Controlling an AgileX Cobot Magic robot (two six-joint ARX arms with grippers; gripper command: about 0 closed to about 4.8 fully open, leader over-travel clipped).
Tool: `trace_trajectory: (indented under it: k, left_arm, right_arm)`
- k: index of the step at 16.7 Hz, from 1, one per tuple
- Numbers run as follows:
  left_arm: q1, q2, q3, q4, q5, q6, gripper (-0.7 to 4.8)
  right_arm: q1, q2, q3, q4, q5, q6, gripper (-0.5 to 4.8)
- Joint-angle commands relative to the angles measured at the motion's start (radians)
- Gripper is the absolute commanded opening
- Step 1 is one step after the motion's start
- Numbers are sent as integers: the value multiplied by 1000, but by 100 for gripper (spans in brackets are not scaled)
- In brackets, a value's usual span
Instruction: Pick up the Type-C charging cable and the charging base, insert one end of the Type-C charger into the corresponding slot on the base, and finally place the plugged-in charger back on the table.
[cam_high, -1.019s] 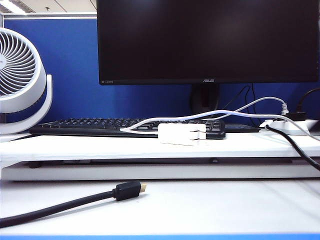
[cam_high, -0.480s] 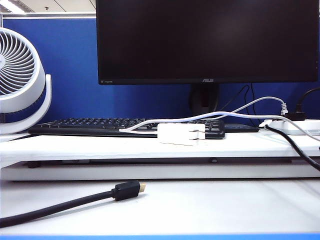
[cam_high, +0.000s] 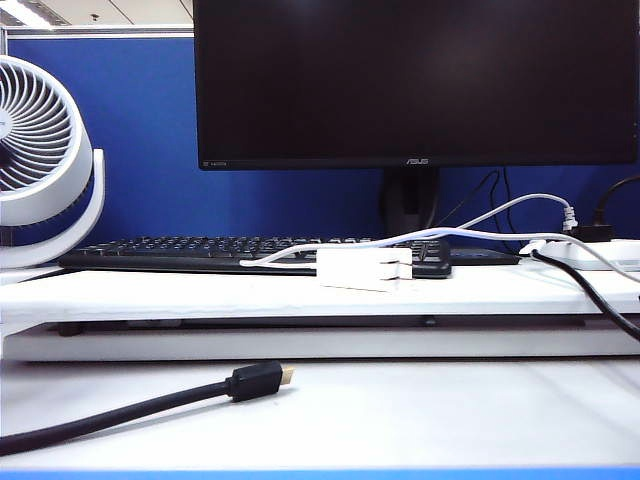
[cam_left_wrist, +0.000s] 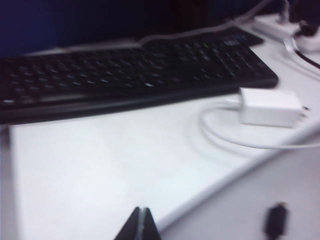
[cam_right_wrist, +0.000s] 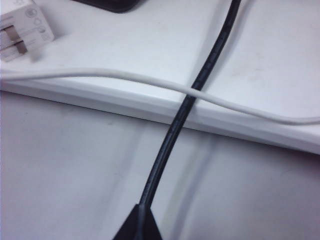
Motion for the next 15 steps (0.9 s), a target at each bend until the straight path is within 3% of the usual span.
trace_trajectory:
  k: [1,2,5,7,8,9,13,14,15]
  left_arm:
    - [139,-164,-64,-76,26,-3,-6]
    - [239,-230,-79,-95,50,-3,-6]
    - [341,-226,-85,-103,57,-4,-6]
    - [451,-226,-117,-127,56,-76,-6]
    - [463,-226,-117,-122,56,-101,-6]
    - [472,-226,-117,-122,27,-178,-6]
    - [472,-226,-117,-121,27,-179,-5]
    - [471,-226,-117,-119,30,-179,-6]
    - [471,-226,-117,-119,30,-180,-6]
  right_arm:
    - [1,-1,3,13,0,5,-5]
    - [1,-1,3,13,-1,5,-5]
    - [1,-1,3,13,0,5,-5]
    - [1,-1,3,12,-1,5,-5]
    - [0,-1,3,11,0,5,-5]
    - [1,-1,3,12,-1,5,-5]
    - [1,-1,3,12,0,5,-5]
    - [-211,-264,-43,21,21,-57,-5]
    - [-234,-294,-52,20,21,-91,-5]
